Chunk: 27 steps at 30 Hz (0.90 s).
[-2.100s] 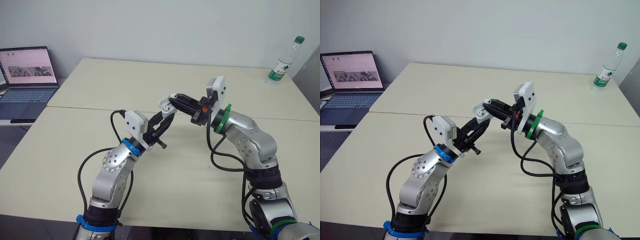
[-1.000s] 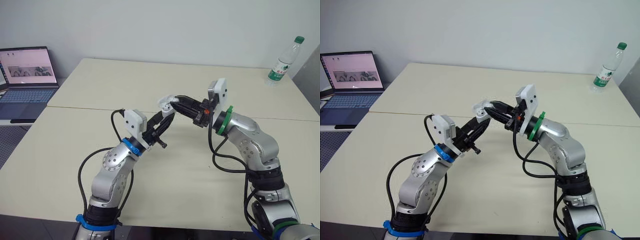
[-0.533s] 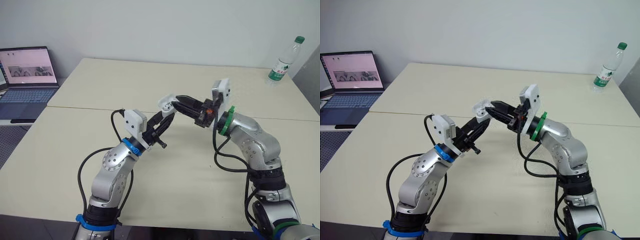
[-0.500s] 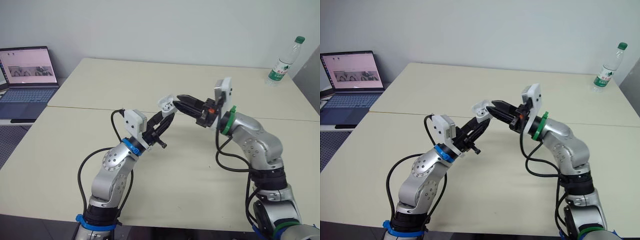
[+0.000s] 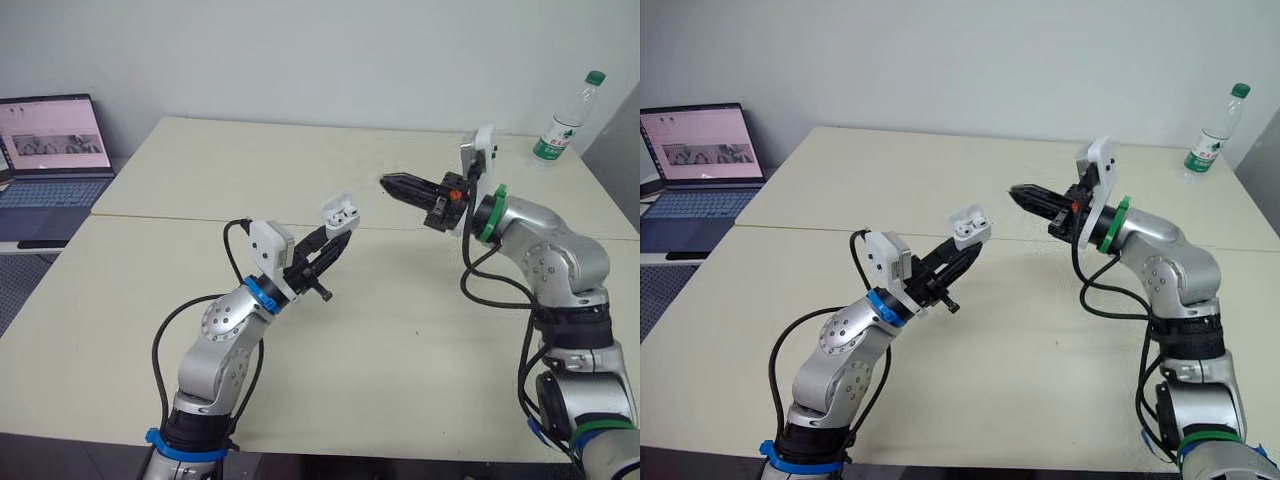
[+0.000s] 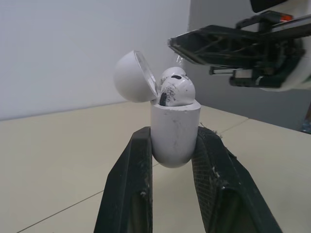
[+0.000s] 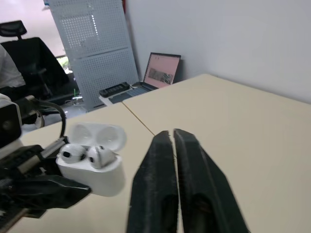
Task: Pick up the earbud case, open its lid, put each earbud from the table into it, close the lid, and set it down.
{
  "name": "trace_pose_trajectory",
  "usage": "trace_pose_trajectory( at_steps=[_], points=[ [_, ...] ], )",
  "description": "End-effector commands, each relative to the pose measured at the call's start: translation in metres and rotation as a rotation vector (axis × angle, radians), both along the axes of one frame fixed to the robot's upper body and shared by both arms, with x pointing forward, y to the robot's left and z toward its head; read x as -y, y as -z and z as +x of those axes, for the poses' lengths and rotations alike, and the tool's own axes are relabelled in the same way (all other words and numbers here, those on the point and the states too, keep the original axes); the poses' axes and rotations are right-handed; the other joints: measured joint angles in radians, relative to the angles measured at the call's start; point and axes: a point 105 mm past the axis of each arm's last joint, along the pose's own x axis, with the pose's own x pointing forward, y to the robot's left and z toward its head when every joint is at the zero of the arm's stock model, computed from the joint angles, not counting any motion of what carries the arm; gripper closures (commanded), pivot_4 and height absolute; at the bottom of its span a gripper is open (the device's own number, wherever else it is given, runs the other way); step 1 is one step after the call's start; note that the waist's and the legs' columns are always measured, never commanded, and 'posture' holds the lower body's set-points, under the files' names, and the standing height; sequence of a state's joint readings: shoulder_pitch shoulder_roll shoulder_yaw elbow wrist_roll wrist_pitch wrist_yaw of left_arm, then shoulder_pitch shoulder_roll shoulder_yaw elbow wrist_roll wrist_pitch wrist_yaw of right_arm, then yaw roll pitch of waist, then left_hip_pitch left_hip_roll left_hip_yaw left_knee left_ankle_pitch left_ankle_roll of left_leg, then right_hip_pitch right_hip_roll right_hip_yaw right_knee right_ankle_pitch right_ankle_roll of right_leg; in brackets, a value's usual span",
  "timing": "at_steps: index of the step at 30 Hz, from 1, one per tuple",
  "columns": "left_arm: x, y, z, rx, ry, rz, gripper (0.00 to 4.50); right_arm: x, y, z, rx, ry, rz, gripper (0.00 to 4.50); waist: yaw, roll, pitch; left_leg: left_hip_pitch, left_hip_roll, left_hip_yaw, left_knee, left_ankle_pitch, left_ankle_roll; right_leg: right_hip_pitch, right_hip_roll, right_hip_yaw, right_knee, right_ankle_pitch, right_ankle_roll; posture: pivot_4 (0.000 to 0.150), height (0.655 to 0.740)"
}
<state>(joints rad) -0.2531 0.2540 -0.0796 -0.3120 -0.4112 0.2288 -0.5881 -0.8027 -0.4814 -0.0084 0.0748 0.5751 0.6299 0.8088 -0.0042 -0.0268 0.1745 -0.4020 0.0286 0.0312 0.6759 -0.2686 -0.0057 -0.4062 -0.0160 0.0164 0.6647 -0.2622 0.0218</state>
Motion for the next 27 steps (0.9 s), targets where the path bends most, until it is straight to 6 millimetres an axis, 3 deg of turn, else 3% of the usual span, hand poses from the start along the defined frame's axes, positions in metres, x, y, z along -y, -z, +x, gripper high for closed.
trace_pose_trajectory(
  at_steps=[1, 5, 10, 19, 27],
  points=[
    [0.009, -0.013, -0.010, 0.059, 0.085, 0.005, 3.76, 0.000, -0.003, 0.017, 0.024, 0.022, -0.056, 4.44, 0.000, 0.000, 0.000, 0.000, 0.000, 0.000, 0.000, 0.000, 0.000, 0.000, 0.000, 0.000, 0.000, 0.000, 0.000, 0.150, 0.7400],
    [0.015, -0.010, -0.013, 0.053, 0.127, 0.028, 3.76, -0.025, -0.002, 0.021, 0.034, -0.066, -0.121, 4.44, -0.002, 0.000, 0.000, 0.000, 0.000, 0.000, 0.000, 0.000, 0.000, -0.001, 0.000, 0.000, 0.000, 0.000, 0.000, 0.150, 0.7400],
    [0.020, -0.008, -0.014, 0.040, 0.142, 0.026, 3.76, -0.050, -0.003, 0.000, 0.011, -0.279, -0.209, 4.44, -0.001, 0.000, 0.000, -0.001, 0.000, 0.000, -0.001, 0.000, 0.000, -0.001, -0.001, 0.000, -0.001, 0.000, 0.000, 0.150, 0.7400],
    [0.015, -0.006, -0.011, 0.025, 0.102, 0.028, 3.76, -0.039, -0.011, -0.031, -0.007, -0.451, -0.293, 4.44, 0.003, 0.000, 0.000, -0.001, 0.000, -0.001, 0.000, 0.000, 0.001, -0.001, -0.003, -0.001, -0.001, 0.000, 0.000, 0.150, 0.7400],
    [0.011, -0.012, -0.005, -0.006, 0.072, -0.032, 3.76, -0.031, -0.008, -0.028, 0.078, -0.348, -0.320, 4.44, 0.000, 0.000, 0.000, -0.001, 0.000, -0.001, 0.000, 0.000, 0.001, -0.001, -0.003, -0.001, 0.000, 0.000, -0.001, 0.150, 0.7400]
  ],
)
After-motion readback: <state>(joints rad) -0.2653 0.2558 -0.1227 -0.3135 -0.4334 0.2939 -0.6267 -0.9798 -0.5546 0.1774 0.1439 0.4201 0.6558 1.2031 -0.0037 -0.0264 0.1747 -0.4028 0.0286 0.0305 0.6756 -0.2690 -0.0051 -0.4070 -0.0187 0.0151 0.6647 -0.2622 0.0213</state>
